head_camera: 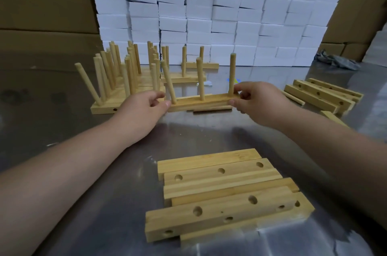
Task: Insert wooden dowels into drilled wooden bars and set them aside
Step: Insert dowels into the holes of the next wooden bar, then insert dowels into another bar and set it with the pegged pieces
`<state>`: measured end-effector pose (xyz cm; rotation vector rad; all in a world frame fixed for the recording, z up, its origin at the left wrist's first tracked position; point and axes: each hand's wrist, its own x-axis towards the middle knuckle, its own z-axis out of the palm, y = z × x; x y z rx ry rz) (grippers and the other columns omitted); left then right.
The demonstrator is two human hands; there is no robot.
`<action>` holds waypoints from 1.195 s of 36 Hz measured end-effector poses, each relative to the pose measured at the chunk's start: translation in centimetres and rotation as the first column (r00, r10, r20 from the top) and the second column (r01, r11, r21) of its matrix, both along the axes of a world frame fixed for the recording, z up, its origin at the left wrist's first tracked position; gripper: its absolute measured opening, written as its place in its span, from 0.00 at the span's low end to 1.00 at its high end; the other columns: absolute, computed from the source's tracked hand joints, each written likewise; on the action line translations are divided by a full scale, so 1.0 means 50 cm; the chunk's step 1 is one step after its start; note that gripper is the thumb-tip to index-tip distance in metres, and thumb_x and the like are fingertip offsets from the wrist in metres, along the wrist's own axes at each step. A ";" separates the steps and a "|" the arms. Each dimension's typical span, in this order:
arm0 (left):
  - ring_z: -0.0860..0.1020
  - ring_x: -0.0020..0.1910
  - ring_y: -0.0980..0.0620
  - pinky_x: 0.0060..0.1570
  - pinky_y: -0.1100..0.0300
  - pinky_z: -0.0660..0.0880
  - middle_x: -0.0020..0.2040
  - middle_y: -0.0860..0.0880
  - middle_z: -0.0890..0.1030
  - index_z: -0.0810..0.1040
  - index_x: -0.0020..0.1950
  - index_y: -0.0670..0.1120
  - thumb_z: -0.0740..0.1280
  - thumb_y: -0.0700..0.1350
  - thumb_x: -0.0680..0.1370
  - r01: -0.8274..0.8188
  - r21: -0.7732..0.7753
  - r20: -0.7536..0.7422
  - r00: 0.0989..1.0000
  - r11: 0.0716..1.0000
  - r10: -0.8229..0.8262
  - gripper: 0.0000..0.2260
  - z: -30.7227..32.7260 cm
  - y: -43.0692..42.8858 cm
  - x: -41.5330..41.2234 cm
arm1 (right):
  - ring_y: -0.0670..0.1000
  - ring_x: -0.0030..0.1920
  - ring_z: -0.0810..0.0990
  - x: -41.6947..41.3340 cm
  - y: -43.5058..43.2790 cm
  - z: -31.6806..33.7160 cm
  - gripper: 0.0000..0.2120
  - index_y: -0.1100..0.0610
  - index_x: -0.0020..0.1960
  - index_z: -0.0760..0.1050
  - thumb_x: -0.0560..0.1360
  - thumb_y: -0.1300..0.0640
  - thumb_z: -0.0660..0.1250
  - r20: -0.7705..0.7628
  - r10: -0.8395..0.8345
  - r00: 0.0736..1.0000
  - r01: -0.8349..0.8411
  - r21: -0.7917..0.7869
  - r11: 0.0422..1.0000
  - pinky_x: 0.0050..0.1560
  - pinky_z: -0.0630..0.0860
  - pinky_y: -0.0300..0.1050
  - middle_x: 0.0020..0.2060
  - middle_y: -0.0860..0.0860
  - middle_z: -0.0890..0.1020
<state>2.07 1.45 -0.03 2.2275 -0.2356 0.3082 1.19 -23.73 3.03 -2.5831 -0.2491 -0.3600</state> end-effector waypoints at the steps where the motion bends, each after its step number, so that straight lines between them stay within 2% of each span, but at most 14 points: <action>1: 0.76 0.45 0.54 0.42 0.63 0.69 0.46 0.53 0.80 0.75 0.63 0.52 0.63 0.52 0.77 0.002 -0.024 -0.003 1.000 1.000 -0.003 0.15 0.000 0.000 0.000 | 0.44 0.33 0.71 0.007 -0.002 0.011 0.06 0.47 0.53 0.75 0.77 0.50 0.64 0.000 0.000 1.000 0.000 -0.004 1.000 0.31 0.64 0.38 0.38 0.47 0.77; 5: 0.76 0.43 0.57 0.42 0.63 0.68 0.43 0.54 0.81 0.79 0.48 0.56 0.63 0.49 0.77 0.026 -0.024 -0.015 1.000 0.999 -0.026 0.05 -0.001 -0.004 0.001 | 0.44 0.36 0.78 0.051 -0.022 0.054 0.01 0.46 0.47 0.75 0.76 0.50 0.65 0.000 -0.056 0.998 0.056 0.045 0.997 0.29 0.69 0.36 0.37 0.47 0.81; 8: 0.75 0.41 0.60 0.39 0.65 0.68 0.39 0.57 0.80 0.76 0.39 0.57 0.63 0.49 0.77 0.022 0.009 -0.021 1.000 1.000 -0.022 0.08 -0.001 -0.004 0.003 | 0.45 0.34 0.79 0.105 -0.035 0.061 0.04 0.50 0.47 0.77 0.76 0.51 0.66 -0.009 -0.121 0.993 0.121 0.108 0.987 0.22 0.67 0.33 0.36 0.50 0.81; 12: 0.75 0.41 0.60 0.37 0.64 0.67 0.39 0.56 0.80 0.77 0.39 0.56 0.63 0.50 0.77 -0.001 0.015 -0.025 1.000 1.000 0.001 0.08 -0.005 -0.004 0.010 | 0.49 0.37 0.80 0.183 -0.031 0.041 0.06 0.51 0.48 0.78 0.75 0.50 0.67 -0.045 -0.175 0.983 0.179 0.114 0.977 0.26 0.65 0.37 0.36 0.52 0.81; 16: 0.78 0.41 0.53 0.41 0.61 0.71 0.38 0.54 0.81 0.79 0.38 0.52 0.63 0.51 0.76 -0.034 0.011 -0.019 0.999 0.999 0.035 0.09 -0.011 -0.003 0.017 | 0.52 0.38 0.79 0.242 -0.002 0.016 0.10 0.55 0.52 0.80 0.75 0.51 0.67 -0.069 -0.186 0.980 0.188 0.033 0.982 0.27 0.67 0.38 0.34 0.51 0.78; 19: 0.78 0.40 0.54 0.41 0.62 0.71 0.37 0.53 0.81 0.79 0.38 0.52 0.63 0.52 0.76 -0.038 0.015 -0.020 0.999 0.999 0.038 0.10 -0.013 -0.001 0.020 | 0.48 0.36 0.74 0.267 0.024 0.001 0.13 0.55 0.57 0.79 0.76 0.52 0.66 -0.069 -0.164 0.984 0.159 -0.062 0.985 0.33 0.69 0.38 0.33 0.48 0.75; 21: 0.77 0.40 0.54 0.41 0.61 0.71 0.37 0.53 0.82 0.79 0.38 0.52 0.63 0.52 0.76 -0.033 0.017 -0.024 0.999 0.999 0.033 0.10 -0.014 0.000 0.022 | 0.46 0.35 0.72 0.281 0.038 -0.007 0.14 0.55 0.60 0.78 0.77 0.52 0.65 -0.060 -0.146 0.988 0.139 -0.106 0.985 0.39 0.69 0.40 0.37 0.48 0.75; 24: 0.77 0.40 0.57 0.39 0.62 0.70 0.36 0.56 0.81 0.79 0.38 0.53 0.63 0.52 0.76 -0.019 0.019 -0.034 0.999 1.000 0.020 0.10 -0.014 0.000 0.022 | 0.46 0.36 0.73 0.298 0.049 -0.013 0.13 0.55 0.58 0.78 0.77 0.52 0.65 -0.082 -0.140 0.987 0.133 -0.082 0.988 0.42 0.69 0.42 0.43 0.50 0.78; 29: 0.76 0.40 0.60 0.35 0.62 0.66 0.37 0.58 0.80 0.79 0.38 0.55 0.62 0.52 0.76 -0.021 0.032 -0.042 0.999 0.999 0.022 0.09 -0.012 -0.001 0.018 | 0.51 0.40 0.75 0.310 0.061 -0.010 0.12 0.59 0.55 0.79 0.76 0.53 0.66 -0.124 -0.155 0.980 0.143 -0.100 0.985 0.45 0.74 0.44 0.46 0.55 0.80; 33: 0.75 0.39 0.61 0.33 0.63 0.65 0.38 0.58 0.79 0.79 0.39 0.55 0.62 0.53 0.76 -0.033 0.056 -0.047 0.998 0.998 0.035 0.09 -0.011 -0.003 0.016 | 0.53 0.37 0.77 0.316 0.070 -0.014 0.12 0.61 0.53 0.79 0.76 0.54 0.66 -0.151 -0.161 0.975 0.155 -0.054 0.986 0.44 0.78 0.46 0.40 0.57 0.81; 36: 0.76 0.39 0.59 0.35 0.62 0.67 0.38 0.56 0.80 0.79 0.39 0.54 0.62 0.53 0.76 -0.027 0.059 -0.049 0.998 0.998 0.030 0.09 -0.011 -0.004 0.015 | 0.54 0.46 0.78 0.320 0.076 -0.015 0.18 0.60 0.64 0.74 0.76 0.54 0.65 -0.118 -0.187 0.975 0.180 -0.067 0.981 0.48 0.75 0.44 0.50 0.57 0.80; 38: 0.76 0.39 0.58 0.35 0.62 0.67 0.38 0.56 0.80 0.79 0.39 0.54 0.63 0.53 0.76 -0.030 0.055 -0.049 0.998 0.998 0.033 0.09 -0.010 -0.005 0.015 | 0.52 0.46 0.77 0.320 0.077 -0.017 0.22 0.58 0.69 0.68 0.77 0.54 0.65 -0.088 -0.210 0.974 0.207 -0.048 0.977 0.44 0.72 0.39 0.54 0.54 0.78; 40: 0.76 0.39 0.58 0.34 0.62 0.67 0.39 0.56 0.80 0.79 0.39 0.54 0.63 0.53 0.76 -0.038 0.058 -0.053 0.998 0.998 0.041 0.09 -0.010 -0.006 0.013 | 0.51 0.43 0.77 0.317 0.075 -0.018 0.21 0.57 0.69 0.68 0.77 0.56 0.64 -0.082 -0.229 0.970 0.227 -0.035 0.973 0.40 0.71 0.38 0.53 0.53 0.77; 43: 0.76 0.39 0.57 0.34 0.62 0.68 0.39 0.56 0.80 0.79 0.39 0.54 0.63 0.53 0.76 -0.041 0.058 -0.057 0.997 0.997 0.044 0.09 -0.008 -0.007 0.011 | 0.55 0.54 0.78 0.298 0.064 -0.008 0.17 0.59 0.65 0.72 0.77 0.59 0.61 -0.035 -0.254 0.967 0.248 -0.117 0.962 0.47 0.70 0.42 0.60 0.56 0.77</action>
